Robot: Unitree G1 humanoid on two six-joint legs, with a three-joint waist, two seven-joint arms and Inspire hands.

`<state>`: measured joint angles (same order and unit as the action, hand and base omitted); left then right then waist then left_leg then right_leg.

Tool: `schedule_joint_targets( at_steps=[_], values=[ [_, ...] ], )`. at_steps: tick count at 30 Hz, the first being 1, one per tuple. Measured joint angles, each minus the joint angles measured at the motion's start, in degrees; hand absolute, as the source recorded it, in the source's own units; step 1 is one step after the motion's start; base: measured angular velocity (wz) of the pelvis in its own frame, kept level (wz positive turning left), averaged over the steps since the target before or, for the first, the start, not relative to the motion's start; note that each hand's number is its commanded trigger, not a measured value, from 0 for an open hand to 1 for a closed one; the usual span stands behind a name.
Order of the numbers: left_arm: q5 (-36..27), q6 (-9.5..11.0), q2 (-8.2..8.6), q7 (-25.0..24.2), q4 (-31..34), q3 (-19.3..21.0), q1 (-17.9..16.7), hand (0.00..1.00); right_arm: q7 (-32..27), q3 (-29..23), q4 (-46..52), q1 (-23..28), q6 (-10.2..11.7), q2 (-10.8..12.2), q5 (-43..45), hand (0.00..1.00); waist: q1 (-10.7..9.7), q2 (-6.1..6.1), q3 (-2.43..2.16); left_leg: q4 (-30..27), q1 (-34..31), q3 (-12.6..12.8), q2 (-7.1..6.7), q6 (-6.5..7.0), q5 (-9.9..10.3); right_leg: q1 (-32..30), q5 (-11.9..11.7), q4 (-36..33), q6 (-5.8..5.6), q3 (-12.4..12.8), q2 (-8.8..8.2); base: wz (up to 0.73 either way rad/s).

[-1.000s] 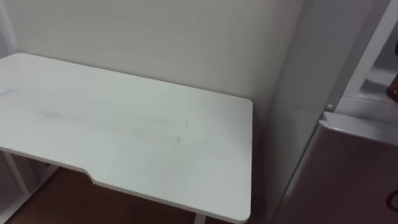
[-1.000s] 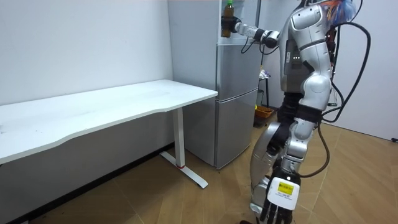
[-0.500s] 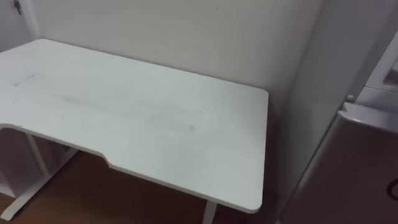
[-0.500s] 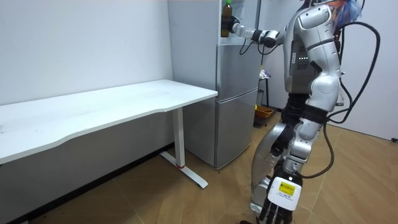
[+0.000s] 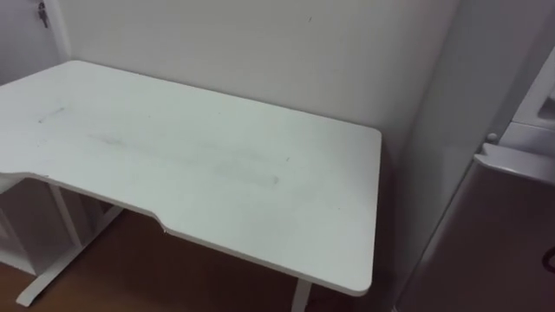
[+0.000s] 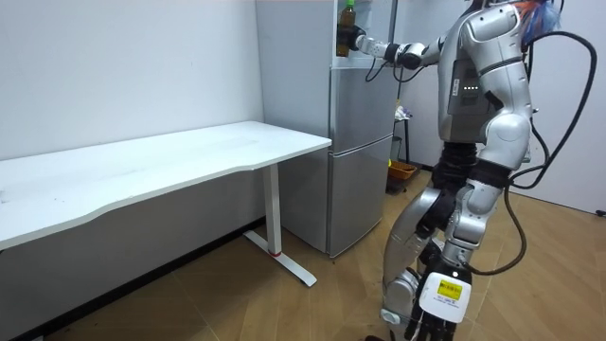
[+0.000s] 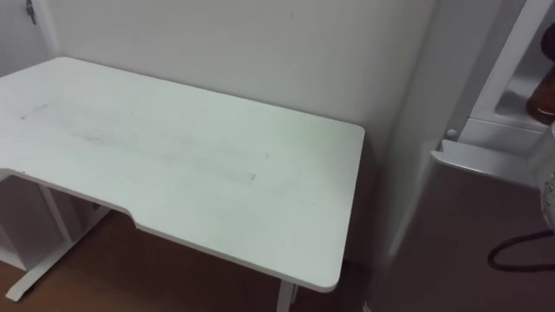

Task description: Put the bottle in the upper fridge

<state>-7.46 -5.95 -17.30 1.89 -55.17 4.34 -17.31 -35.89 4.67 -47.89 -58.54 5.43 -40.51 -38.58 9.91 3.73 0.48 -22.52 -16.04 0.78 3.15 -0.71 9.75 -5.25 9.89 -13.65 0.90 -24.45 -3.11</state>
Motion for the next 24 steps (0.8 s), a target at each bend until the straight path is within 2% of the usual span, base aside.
schedule_joint_targets(
  at_steps=[3, 4, 5, 6, 9, 13, 16, 22, 24],
  values=[
    [-1.33, 0.01, -0.12, 0.09, 0.08, -0.01, 0.03, 0.00, 1.10, 0.91, -0.82, -0.06, 0.27, -0.20, -0.21, 1.00, 0.17, -0.19, -0.13, 0.23, 0.28, 0.09, 0.00, -0.06, -0.08, 0.07, -0.02, 0.01, 0.02, 0.15, 0.03, 0.00],
    [-2.06, 0.00, -0.27, 0.25, 0.08, -0.01, 0.01, 0.00, 1.60, 0.98, -1.15, -0.06, 0.27, -0.21, -0.20, 0.93, 0.19, -0.18, -0.14, 0.36, 0.48, 0.10, 0.00, -0.08, -0.12, 0.11, -0.01, 0.06, 0.02, 0.16, 0.04, 0.00],
    [-2.08, -0.01, -0.34, 0.32, 0.08, -0.01, 0.00, 0.00, 1.73, 0.97, -1.26, -0.06, 0.27, -0.22, -0.27, 0.32, 0.20, -0.16, -0.15, 0.49, 0.56, 0.13, 0.00, -0.10, -0.17, 0.12, -0.02, 0.07, 0.03, 0.19, 0.04, 0.00],
    [-2.18, -0.05, -0.43, 0.46, 0.22, -0.02, -0.01, 0.00, 2.00, 0.97, -1.42, -0.06, 0.26, -0.26, -0.27, 0.00, 0.21, -0.18, -0.16, 0.65, 0.60, 0.16, 0.00, -0.12, -0.29, 0.12, -0.07, 0.15, 0.11, 0.18, 0.05, 0.00],
    [-4.34, -0.31, -1.03, 0.59, 0.58, -0.04, -0.11, 0.00, 2.97, 1.28, -2.54, -0.46, 0.27, -0.40, -1.27, 0.00, 0.49, -0.23, -0.17, 0.82, 0.51, 0.09, 0.07, -0.25, -0.53, 0.13, -0.14, 0.12, 0.24, 0.21, 0.16, 0.00],
    [-4.24, -0.77, -1.68, 1.53, 1.16, -0.02, -0.61, 0.00, 5.56, 1.28, -6.49, -2.67, -0.12, -0.57, -2.14, 0.00, 0.55, -0.50, -0.27, 0.88, 0.29, -0.06, 0.09, -0.34, -0.82, 0.07, -0.24, 0.04, 0.41, 0.10, 0.22, 0.00],
    [-4.16, -1.26, -1.67, 1.65, 1.87, -0.02, -1.11, 0.00, 7.25, 1.65, -9.76, -2.68, -2.49, -0.66, -2.42, 0.00, 1.16, -0.63, -0.34, 1.06, 0.12, 0.04, 0.07, -0.33, -0.94, -0.83, -0.21, -0.33, 0.43, 0.16, 0.10, -0.02],
    [-4.16, -1.71, -2.33, 1.50, 2.46, -0.02, -1.33, 0.00, 8.66, 3.26, -10.92, -3.49, -3.12, -1.80, -2.75, 0.00, 1.44, 0.01, -0.61, 2.59, -0.14, 0.36, -0.01, -0.44, -2.36, -1.80, -0.12, -1.13, 0.79, 0.06, -0.25, 0.00],
    [-4.15, -1.60, -2.81, 1.35, 2.46, -0.02, -1.34, 0.00, 9.07, 3.98, -11.22, -3.42, -3.14, -1.81, -2.67, 0.00, 1.47, 0.25, -0.44, 2.82, -0.02, 0.32, 0.08, -0.61, -2.59, -1.76, -0.08, -1.14, 0.97, -0.02, -0.18, 0.00]
  ],
)
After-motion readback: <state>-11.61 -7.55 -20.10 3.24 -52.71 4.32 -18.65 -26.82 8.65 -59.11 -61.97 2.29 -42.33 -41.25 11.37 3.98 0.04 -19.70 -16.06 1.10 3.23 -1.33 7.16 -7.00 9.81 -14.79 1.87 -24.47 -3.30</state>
